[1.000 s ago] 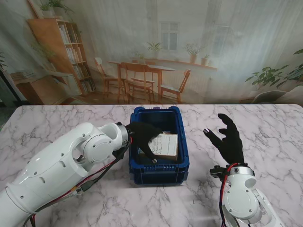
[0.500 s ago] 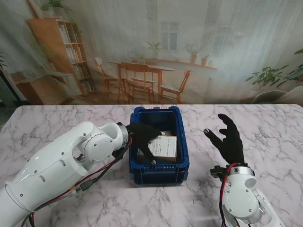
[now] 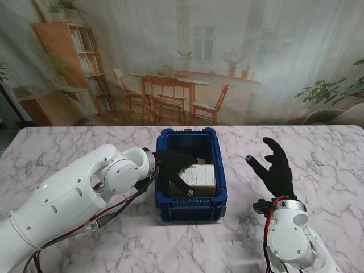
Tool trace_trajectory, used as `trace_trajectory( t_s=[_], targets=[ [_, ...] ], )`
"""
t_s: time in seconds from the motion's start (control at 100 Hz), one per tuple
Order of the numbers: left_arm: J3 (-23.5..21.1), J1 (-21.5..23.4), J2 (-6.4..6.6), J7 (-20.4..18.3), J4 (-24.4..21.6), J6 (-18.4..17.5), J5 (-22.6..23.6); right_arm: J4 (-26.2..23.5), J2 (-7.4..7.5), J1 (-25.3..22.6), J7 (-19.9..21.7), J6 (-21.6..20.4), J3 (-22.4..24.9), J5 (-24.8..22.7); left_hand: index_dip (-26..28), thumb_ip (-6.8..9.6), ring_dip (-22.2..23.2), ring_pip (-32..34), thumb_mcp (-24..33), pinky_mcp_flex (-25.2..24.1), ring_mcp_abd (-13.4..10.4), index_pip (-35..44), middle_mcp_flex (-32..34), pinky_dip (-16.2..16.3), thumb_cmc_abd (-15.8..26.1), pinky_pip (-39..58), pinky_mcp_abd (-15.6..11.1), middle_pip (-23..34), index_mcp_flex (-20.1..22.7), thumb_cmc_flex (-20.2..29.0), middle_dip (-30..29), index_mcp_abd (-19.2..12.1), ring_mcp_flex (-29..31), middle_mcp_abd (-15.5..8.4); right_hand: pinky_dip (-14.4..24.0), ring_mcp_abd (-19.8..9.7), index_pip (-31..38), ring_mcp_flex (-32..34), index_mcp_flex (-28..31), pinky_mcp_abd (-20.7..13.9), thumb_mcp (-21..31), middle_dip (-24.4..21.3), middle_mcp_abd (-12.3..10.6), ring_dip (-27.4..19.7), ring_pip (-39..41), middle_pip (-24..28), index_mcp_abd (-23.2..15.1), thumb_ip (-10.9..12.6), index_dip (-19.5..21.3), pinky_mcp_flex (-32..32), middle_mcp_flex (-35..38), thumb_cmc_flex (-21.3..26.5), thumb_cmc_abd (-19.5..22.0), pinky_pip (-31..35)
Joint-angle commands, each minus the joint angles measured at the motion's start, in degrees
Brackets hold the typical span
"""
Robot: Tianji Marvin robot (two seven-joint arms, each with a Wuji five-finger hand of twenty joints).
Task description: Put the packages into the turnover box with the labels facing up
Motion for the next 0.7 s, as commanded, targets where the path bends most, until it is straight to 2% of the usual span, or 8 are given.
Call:
trace_trajectory(
  t_s=[0.0,0.22,0.35,0.69],
  targets=[
    [0.12,-0.08,-0.2,0.24,0.75,-0.36,1.28,0.09,-0.18,-0.08,-0.19,0.39,-0.07,-0.07,-1.34,1.73,-0.95,-1.19,3.94,-0.69,1.73,-0.54,-4.06,-1.18,3.75,-1.04,0.77,-1.03,-2.37,0.01,-1.64,-3.59,-1.47,0.97,0.76,-2.05,-0.68,-1.53,-1.13,-2.03,1.74,-0.26,-0.94,-0.7,-2.67,-1.35,-1.07,0.3,0.79,-0.91,-1.31,0.33,-0.12,-0.69],
    [0.13,0.01,-0.22,0.43,0.76,-0.31,2.28,0.14,-0.15,0.0,-0.07,0.56,-0.12,-0.18,-4.99,1.73,-3.15,-1.61,3.86,-1.62,3.55,-1.28,-8.34,-2.02,2.51,-2.55,2.34,-1.68,-6.82,-1.09,-5.21,-3.9,-3.87,1.2,0.74,-2.06,-0.65,-1.43,-1.11,-1.84,2.31,-0.26,-0.98,-0.73,-2.68,-1.37,-1.03,0.19,0.83,-1.05,-1.27,0.59,-0.34,-1.06],
    [0.41,-0.08,-0.29,0.52,0.84,0.54,1.93,0.17,-0.13,0.02,-0.03,0.62,-0.14,-0.25,-8.56,1.58,-5.76,-2.4,4.03,-1.74,4.18,-1.78,-10.02,-3.48,2.97,-4.68,3.26,-1.8,-6.87,-2.22,-7.39,-4.5,-5.13,-0.13,0.79,-2.06,-0.62,-1.45,-1.1,-1.84,2.65,-0.25,-0.98,-0.75,-2.7,-1.35,-1.04,0.13,0.86,-1.02,-1.28,0.75,-0.46,-1.15],
    [0.0,0.36,-0.27,0.67,0.36,0.54,2.55,0.09,-0.12,-0.09,0.02,0.63,-0.07,-0.29,-10.61,1.53,-6.61,-2.23,4.04,-2.0,4.04,-1.69,-10.35,-3.87,3.9,-5.11,3.11,-1.65,-6.82,-2.38,-7.92,-5.34,-5.72,-1.27,0.9,-2.12,-0.58,-1.5,-1.1,-1.67,2.94,-0.17,-0.92,-0.79,-2.76,-1.21,-1.02,0.0,0.89,-0.98,-1.27,0.61,-0.54,-1.29]
  ],
)
